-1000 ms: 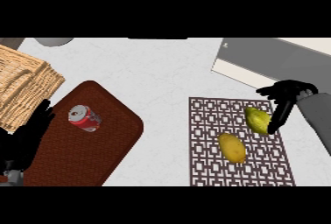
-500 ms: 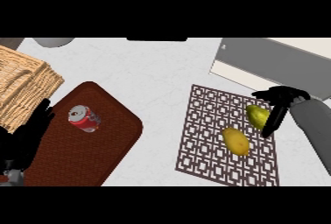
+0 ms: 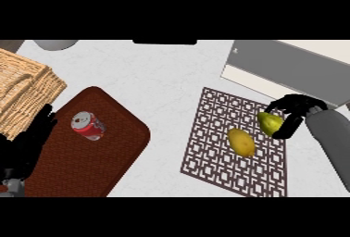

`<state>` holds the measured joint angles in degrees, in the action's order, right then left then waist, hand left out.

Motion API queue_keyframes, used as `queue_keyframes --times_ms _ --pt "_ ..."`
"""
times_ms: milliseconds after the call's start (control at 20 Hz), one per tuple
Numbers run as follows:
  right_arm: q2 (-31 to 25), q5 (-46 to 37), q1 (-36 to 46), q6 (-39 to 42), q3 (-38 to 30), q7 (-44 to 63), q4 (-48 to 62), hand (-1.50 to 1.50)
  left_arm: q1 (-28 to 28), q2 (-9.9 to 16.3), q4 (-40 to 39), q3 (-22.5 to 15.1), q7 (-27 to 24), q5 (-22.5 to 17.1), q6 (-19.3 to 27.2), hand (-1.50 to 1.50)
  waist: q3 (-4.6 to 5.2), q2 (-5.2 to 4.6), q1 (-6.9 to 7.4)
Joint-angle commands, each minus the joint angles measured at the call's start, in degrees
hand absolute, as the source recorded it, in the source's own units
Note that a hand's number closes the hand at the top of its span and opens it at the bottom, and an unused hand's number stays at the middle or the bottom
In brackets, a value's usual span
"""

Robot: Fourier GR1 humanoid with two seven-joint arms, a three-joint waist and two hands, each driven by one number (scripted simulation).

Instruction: Pick the pear from the placemat and place it in the tiered shelf

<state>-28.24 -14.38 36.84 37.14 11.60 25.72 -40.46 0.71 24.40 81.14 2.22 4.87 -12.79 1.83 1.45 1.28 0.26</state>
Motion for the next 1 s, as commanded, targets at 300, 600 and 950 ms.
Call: queue_keyframes --times_ms 300,600,950 --pt "-0.23 -5.1 -2.36 -3.98 0.38 -7.02 1.15 1.5 2.14 -1.95 3.21 -0.63 1.23 0.91 -0.02 0.0 -1.49 -1.3 0.52" --pt "3.67 -15.24 1.82 -24.04 4.47 -2.3 -13.11 1.5 1.39 -2.12 2.38 -0.33 1.1 2.12 1.04 0.0 -1.42 -0.64 -0.15" --pt "9.35 -27.0 2.79 -35.25 11.02 12.16 -30.52 1.5 2.75 -1.66 0.64 1.12 0.0 1.5 -0.28 0.0 -1.38 -0.52 -1.2"
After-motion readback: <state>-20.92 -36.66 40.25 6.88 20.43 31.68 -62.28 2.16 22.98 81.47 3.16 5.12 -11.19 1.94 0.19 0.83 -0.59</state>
